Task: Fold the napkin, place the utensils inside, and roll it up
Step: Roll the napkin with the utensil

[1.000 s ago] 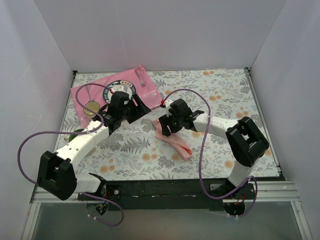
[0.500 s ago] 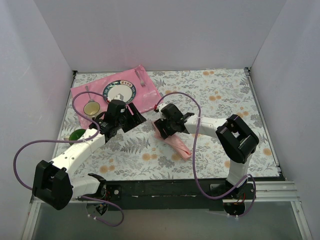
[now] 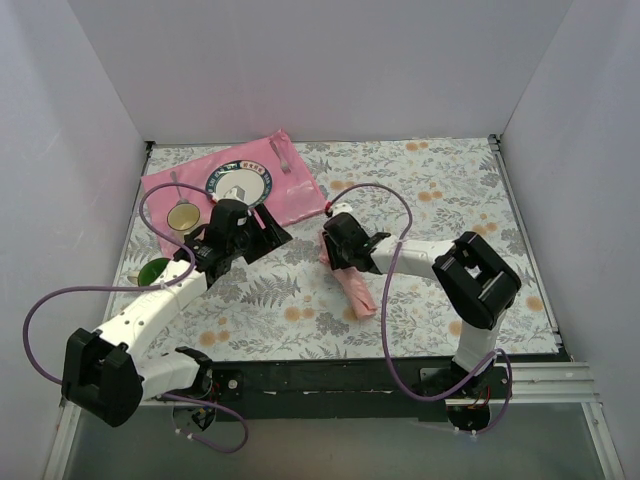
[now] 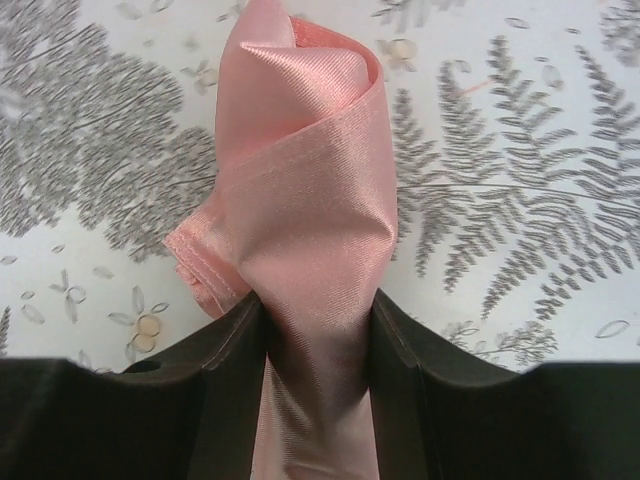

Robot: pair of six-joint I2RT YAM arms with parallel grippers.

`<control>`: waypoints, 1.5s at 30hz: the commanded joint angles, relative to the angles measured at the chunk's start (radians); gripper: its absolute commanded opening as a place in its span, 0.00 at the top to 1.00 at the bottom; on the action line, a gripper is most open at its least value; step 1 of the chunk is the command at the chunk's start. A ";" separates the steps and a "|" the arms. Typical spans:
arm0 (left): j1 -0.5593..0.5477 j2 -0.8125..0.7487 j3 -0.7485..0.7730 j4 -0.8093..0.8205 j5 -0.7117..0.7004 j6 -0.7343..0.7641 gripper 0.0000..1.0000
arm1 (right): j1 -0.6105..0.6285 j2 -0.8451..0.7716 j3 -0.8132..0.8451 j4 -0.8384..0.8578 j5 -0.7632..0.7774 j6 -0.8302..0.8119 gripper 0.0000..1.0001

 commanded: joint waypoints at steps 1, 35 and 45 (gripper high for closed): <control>0.010 -0.049 0.021 0.022 0.038 0.011 0.37 | -0.095 0.019 -0.078 -0.149 0.166 0.172 0.53; 0.007 -0.163 -0.061 0.159 0.313 -0.051 0.37 | -0.903 -0.711 -0.661 -0.428 0.302 0.858 0.52; 0.007 -0.138 -0.041 0.178 0.330 -0.049 0.37 | -0.902 -0.780 -0.520 -0.511 0.259 0.610 0.01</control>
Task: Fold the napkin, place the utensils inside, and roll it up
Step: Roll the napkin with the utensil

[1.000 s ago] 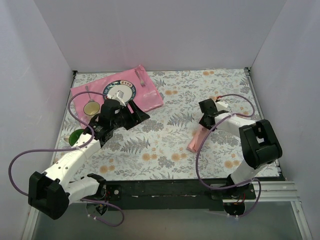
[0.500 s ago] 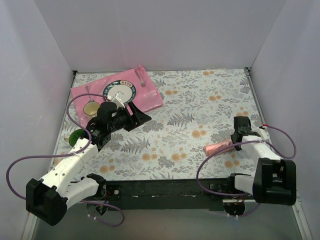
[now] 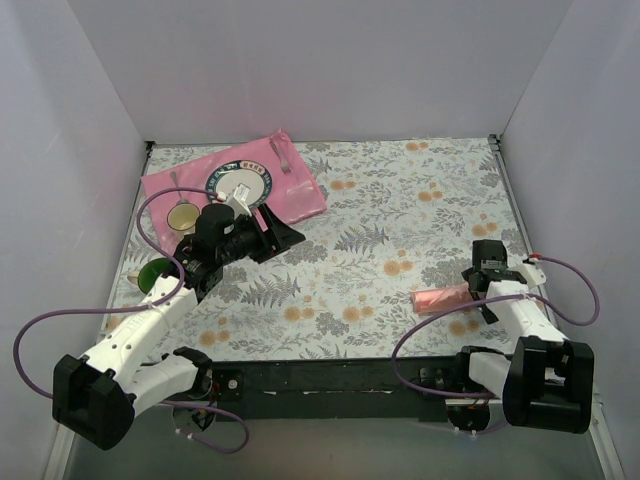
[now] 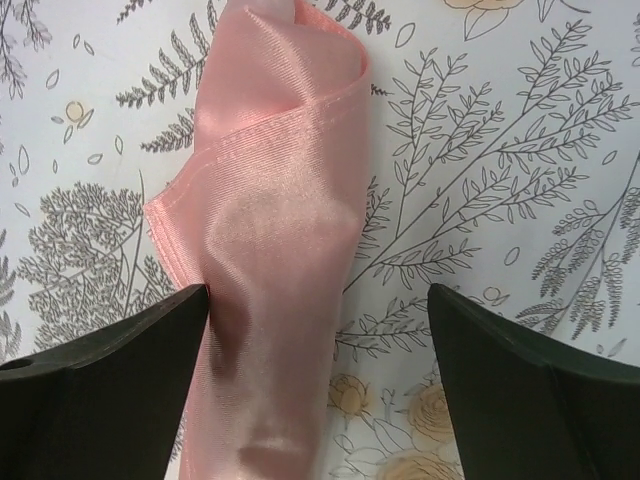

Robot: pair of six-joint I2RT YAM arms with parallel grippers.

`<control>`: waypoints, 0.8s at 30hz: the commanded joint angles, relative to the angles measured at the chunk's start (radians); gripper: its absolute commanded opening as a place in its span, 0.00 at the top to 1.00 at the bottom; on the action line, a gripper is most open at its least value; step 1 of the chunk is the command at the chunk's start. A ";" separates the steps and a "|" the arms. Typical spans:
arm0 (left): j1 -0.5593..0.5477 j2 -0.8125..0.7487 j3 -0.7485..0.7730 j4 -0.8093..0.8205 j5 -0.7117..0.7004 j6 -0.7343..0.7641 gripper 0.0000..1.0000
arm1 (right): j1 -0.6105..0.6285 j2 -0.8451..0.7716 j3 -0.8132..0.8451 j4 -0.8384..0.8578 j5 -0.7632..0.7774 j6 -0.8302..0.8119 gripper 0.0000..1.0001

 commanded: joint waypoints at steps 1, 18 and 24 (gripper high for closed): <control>0.002 0.000 0.023 0.019 0.023 0.003 0.37 | -0.003 -0.077 0.074 -0.120 -0.047 -0.157 0.01; 0.002 0.058 0.053 0.045 0.067 0.010 0.37 | 0.035 -0.146 0.410 -0.143 -0.226 -0.722 0.01; -0.030 0.083 0.024 0.203 0.209 0.039 0.30 | 0.068 -0.092 0.521 -0.085 -0.590 -0.881 0.01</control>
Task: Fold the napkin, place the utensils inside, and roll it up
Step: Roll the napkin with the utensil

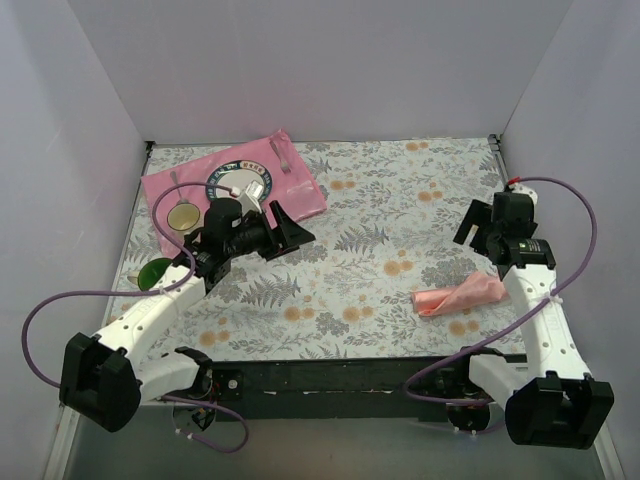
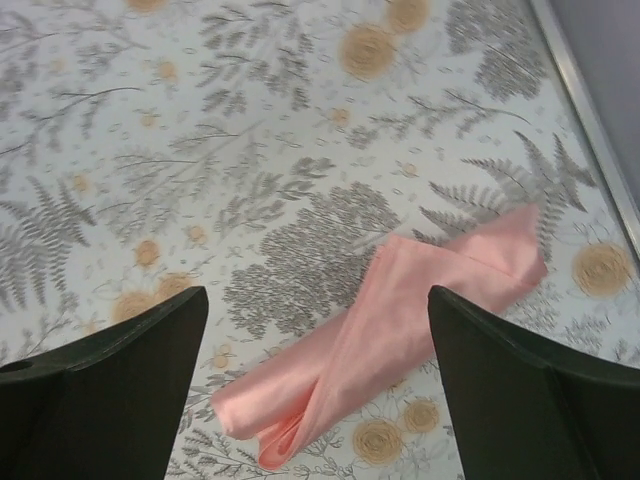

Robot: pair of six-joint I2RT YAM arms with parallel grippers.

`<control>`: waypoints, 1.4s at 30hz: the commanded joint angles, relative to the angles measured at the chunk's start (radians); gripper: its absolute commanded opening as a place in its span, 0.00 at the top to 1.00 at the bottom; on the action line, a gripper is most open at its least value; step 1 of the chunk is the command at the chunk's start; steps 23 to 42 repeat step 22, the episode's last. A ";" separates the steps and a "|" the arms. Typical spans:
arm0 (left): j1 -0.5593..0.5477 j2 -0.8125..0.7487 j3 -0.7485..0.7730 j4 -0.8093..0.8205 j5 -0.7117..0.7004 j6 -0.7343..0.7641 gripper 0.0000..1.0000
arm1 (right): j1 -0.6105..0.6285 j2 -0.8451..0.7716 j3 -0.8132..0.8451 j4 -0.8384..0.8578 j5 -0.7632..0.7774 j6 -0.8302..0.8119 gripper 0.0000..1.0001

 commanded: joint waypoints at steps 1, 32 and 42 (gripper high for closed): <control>-0.039 -0.010 0.011 0.131 0.105 0.033 0.27 | 0.068 0.020 0.141 0.099 -0.373 -0.158 0.01; -0.126 -0.117 0.343 0.147 -0.067 0.117 0.03 | 0.140 -0.204 0.371 0.030 -0.401 -0.270 0.01; -0.126 -0.117 0.343 0.147 -0.067 0.117 0.03 | 0.140 -0.204 0.371 0.030 -0.401 -0.270 0.01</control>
